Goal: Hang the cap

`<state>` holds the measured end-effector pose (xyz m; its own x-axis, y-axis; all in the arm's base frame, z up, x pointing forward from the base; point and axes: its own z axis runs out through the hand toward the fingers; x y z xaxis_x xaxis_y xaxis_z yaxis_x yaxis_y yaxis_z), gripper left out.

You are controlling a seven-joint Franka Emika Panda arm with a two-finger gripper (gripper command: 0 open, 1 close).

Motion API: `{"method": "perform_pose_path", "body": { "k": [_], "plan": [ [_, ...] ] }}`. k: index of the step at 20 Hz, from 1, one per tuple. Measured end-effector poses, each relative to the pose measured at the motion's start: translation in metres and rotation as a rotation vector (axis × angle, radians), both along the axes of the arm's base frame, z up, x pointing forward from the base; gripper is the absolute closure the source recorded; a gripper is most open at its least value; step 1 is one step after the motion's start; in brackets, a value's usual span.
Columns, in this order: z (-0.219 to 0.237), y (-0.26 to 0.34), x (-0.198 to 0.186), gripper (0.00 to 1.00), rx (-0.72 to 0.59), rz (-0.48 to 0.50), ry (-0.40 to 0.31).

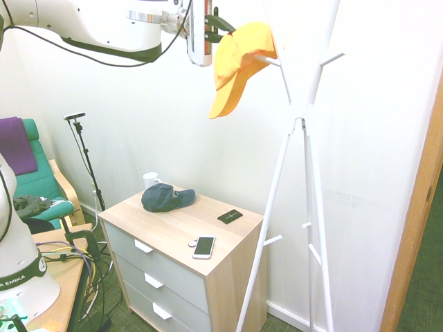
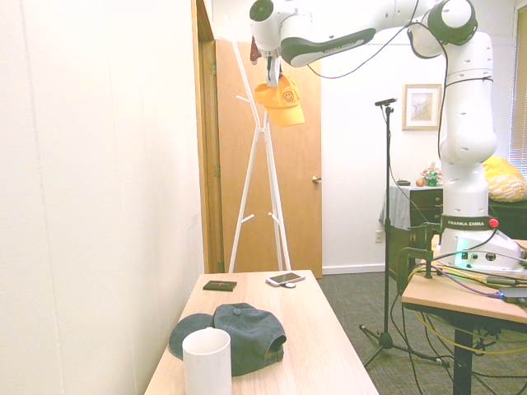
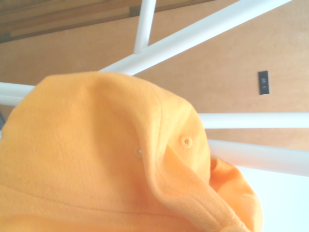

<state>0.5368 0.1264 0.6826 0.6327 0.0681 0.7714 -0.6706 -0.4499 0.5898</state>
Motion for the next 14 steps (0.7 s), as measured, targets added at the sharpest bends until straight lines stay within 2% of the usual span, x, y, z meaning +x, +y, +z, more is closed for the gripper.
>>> {"method": "perform_pose_path", "body": {
  "k": [2,3,14],
  "plan": [
    [-0.013,-0.001,0.002,1.0,0.013,0.006,0.021],
    [-0.02,0.0,0.002,0.0,0.024,0.008,0.026],
    [-0.044,-0.004,0.004,0.0,0.067,-0.001,0.035]
  ]
}}
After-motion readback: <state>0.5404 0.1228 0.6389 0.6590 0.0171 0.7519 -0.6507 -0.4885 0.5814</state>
